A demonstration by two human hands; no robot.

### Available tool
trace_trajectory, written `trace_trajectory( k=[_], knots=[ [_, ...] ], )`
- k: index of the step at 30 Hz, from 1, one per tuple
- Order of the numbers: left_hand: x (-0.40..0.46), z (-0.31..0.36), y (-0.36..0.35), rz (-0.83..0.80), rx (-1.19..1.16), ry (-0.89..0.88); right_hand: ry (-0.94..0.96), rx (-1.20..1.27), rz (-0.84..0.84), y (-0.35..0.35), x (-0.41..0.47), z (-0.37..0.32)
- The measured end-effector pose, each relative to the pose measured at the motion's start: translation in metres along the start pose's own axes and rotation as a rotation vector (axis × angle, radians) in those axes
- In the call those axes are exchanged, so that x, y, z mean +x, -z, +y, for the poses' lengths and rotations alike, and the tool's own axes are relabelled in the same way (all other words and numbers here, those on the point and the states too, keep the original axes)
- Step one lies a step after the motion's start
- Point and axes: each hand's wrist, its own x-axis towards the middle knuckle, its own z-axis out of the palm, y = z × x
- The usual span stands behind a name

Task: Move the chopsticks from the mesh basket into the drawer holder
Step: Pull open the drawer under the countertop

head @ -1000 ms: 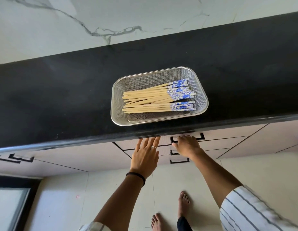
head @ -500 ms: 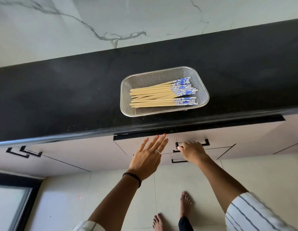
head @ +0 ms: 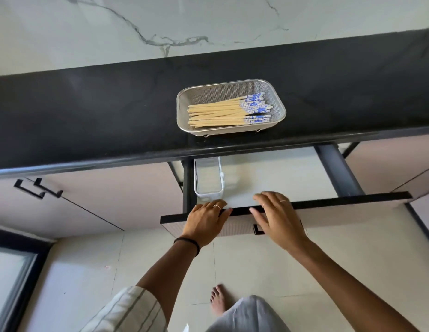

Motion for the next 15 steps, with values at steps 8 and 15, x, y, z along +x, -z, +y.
trace_trajectory(
  k=[8,15],
  knots=[
    [-0.043,0.027,0.007,-0.383,-0.034,0.179,-0.22,0.281,-0.728,0.021,-0.024,-0.009],
    [-0.09,0.05,0.009,-0.51,-0.266,0.197,-0.208,0.327,-0.875,0.046,-0.061,-0.029]
  ],
)
